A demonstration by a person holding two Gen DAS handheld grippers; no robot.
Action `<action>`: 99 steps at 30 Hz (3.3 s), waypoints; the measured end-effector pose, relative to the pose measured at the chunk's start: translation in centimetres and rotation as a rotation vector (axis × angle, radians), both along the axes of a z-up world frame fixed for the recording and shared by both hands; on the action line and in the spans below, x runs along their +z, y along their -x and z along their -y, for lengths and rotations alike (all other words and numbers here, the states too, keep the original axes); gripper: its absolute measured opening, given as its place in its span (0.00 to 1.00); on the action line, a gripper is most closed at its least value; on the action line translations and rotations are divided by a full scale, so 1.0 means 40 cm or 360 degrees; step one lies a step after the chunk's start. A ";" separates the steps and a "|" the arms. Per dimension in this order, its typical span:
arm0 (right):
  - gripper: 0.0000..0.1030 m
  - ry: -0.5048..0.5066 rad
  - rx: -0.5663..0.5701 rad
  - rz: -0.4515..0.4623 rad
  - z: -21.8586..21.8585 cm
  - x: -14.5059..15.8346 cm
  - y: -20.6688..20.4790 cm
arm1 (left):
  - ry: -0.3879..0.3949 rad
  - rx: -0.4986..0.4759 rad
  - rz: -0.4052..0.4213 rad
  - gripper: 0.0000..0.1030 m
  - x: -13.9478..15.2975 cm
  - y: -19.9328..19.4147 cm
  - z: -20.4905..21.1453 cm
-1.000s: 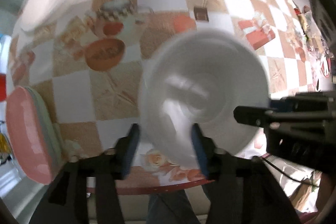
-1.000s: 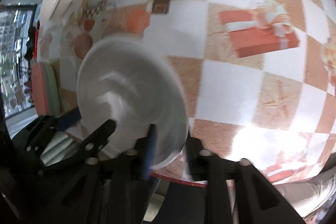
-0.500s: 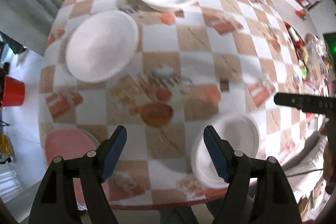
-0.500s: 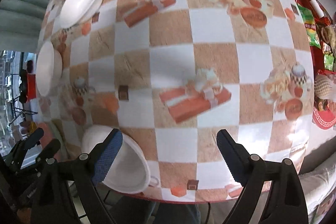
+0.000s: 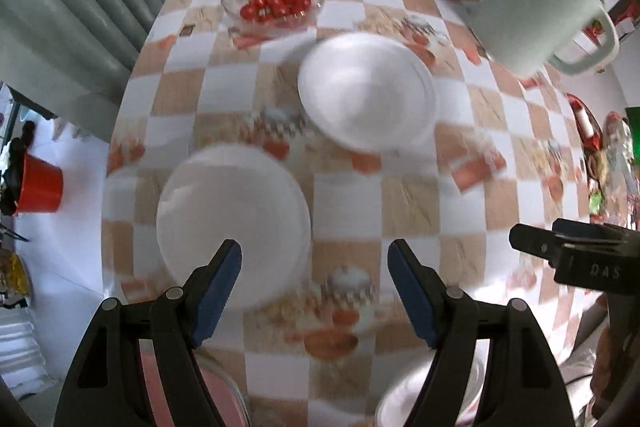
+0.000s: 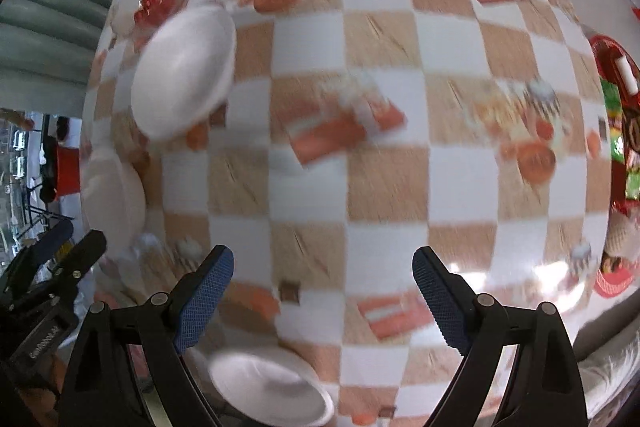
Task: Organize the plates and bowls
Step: 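Move both grippers to a second white bowl rim and close on it, then carry the second white bowl onto the first bowl and open both grippers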
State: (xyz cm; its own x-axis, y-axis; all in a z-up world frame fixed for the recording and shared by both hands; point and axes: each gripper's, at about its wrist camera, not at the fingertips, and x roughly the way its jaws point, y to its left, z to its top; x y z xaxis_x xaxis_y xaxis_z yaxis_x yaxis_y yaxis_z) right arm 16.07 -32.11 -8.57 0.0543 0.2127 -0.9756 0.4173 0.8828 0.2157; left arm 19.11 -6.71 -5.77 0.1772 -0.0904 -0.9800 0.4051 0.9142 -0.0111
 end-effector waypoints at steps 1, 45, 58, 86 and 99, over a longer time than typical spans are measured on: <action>0.89 -0.0001 -0.0002 0.0005 0.001 -0.002 -0.020 | -0.0003 0.0010 0.0011 0.76 -0.002 -0.023 0.007; 0.15 -0.0100 0.0182 -0.0086 -0.079 -0.187 -0.169 | -0.0208 -0.0182 -0.0155 0.30 -0.238 -0.171 0.191; 0.16 -0.0111 0.0107 -0.0186 -0.150 -0.203 0.135 | -0.0201 -0.0337 -0.0262 0.30 -0.263 0.135 0.137; 0.19 -0.0015 0.0064 -0.0168 -0.252 0.004 0.421 | -0.0104 -0.0465 -0.0163 0.34 -0.074 0.368 0.079; 0.19 0.0011 0.0084 -0.0240 -0.327 -0.025 0.537 | -0.0143 -0.0559 -0.0309 0.39 -0.139 0.495 0.029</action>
